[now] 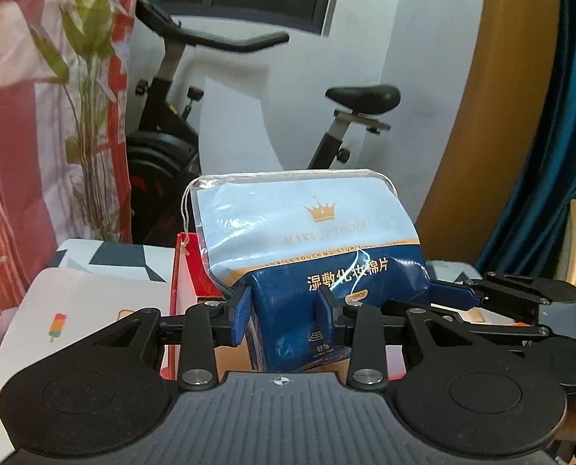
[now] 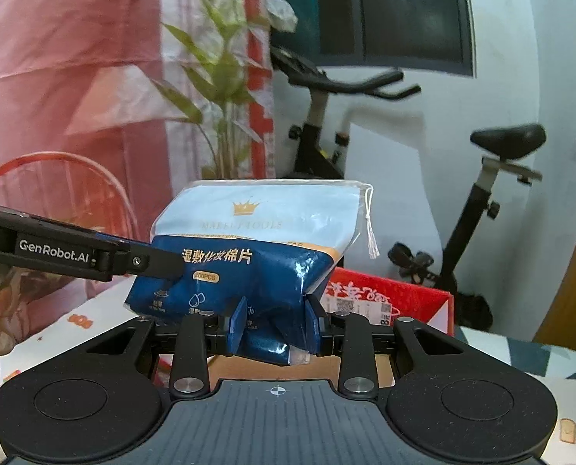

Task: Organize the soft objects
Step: 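Carry the packet into the red box and open the right tool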

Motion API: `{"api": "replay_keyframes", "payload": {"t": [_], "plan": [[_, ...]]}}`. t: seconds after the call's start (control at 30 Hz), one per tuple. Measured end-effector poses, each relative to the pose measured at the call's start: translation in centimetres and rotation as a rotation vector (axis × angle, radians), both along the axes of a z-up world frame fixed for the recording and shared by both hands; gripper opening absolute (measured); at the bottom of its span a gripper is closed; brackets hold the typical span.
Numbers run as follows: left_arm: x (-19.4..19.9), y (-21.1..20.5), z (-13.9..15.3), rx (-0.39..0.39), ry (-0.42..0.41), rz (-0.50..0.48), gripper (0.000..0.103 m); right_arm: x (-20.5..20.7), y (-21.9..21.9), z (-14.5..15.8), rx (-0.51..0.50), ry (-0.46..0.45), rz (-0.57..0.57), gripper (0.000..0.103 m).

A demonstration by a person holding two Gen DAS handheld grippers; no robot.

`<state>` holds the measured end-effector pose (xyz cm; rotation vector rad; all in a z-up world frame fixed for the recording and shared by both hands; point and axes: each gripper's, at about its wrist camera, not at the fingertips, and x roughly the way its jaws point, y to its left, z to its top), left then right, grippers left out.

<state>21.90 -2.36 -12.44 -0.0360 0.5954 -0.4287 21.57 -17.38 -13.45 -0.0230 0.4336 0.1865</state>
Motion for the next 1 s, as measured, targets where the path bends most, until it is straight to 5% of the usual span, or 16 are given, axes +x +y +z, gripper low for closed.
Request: {"api": "replay_keyframes", "payload": {"t": [0.5, 1.0], "plan": [[9.9, -3.3, -8.9, 0.088, 0.319, -0.081, 0.038, 8.8, -4.1, -8.2, 0.05, 0.394, -0.079, 0.03], [11.1, -3.6, -12.0, 0.218, 0.424, -0.097, 0.038, 11.6, -4.6, -11.3, 0.171, 0.659, -0.101, 0.03]]}}
